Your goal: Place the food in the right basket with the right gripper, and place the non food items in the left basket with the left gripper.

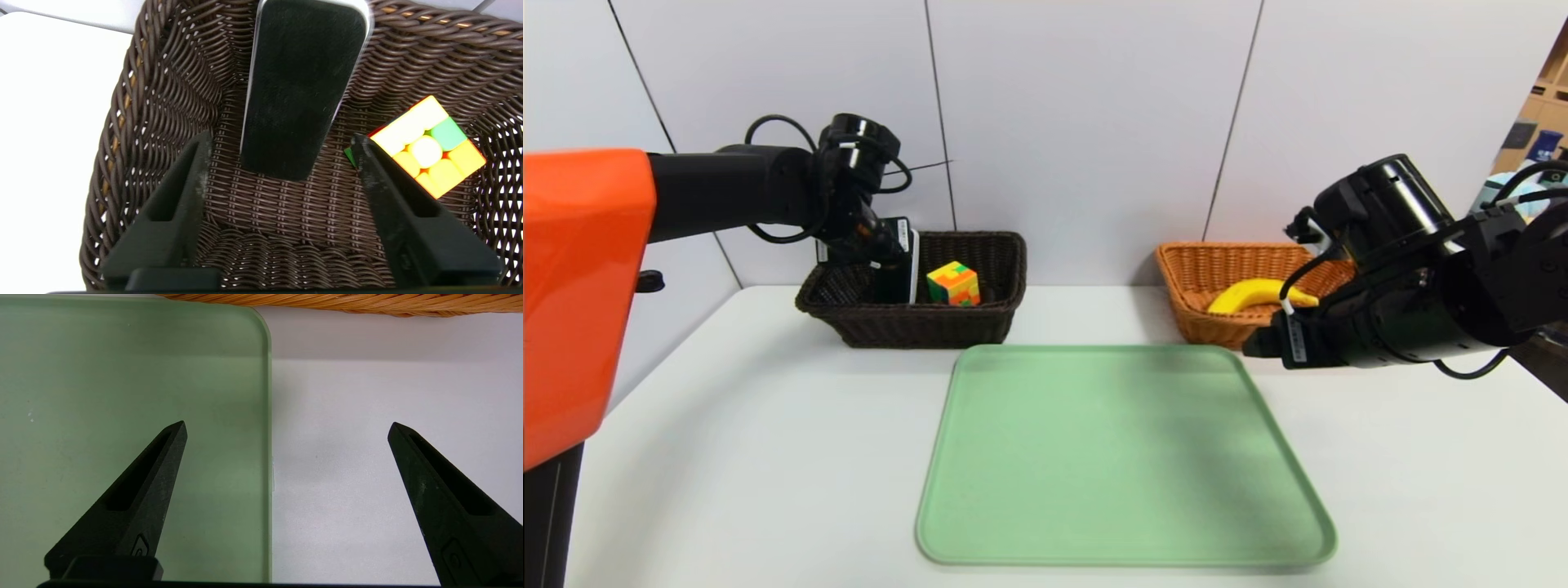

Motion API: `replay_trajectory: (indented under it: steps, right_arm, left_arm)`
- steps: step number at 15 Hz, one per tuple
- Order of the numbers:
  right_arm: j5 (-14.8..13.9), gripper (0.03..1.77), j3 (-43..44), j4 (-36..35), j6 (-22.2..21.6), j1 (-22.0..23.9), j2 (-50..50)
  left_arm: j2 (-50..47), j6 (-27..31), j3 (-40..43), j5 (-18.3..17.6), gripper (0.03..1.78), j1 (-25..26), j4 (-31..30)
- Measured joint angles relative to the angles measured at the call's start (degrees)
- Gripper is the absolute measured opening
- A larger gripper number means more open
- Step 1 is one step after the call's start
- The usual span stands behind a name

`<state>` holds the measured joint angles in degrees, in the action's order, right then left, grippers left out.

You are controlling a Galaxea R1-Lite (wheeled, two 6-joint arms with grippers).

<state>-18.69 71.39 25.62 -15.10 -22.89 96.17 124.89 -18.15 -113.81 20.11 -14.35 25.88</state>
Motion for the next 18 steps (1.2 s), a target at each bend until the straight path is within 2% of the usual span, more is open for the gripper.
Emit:
replay_trajectory:
  steps: [4,7,12,16,18]
  right_arm:
    - [-0.02,1.70,0.05,0.00,0.06,0.05,0.13]
    - [0.00,1.70,0.13,-0.09,0.09,0.05,0.16]
    - [-0.55,1.70,0.80,-0.88,1.35,-0.65,-0.85]
    - [-0.63,1.70,0.90,-3.24,4.25,-0.83,-3.21]
    - [-0.66,1.70,0.16,-3.35,4.44,-0.83,-5.30]
  left_arm:
    - [-0.02,0.00,0.00,0.00,1.42,-0.01,-0.17]
    - [-3.72,0.73,0.00,0.20,1.51,-0.50,0.33]
    - [-15.91,7.90,1.02,0.44,1.61,-0.98,11.04]
    - [-25.58,15.63,9.81,-2.51,1.64,-1.30,12.53]
    - [-30.93,16.47,17.20,-3.28,1.66,-2.35,12.35]
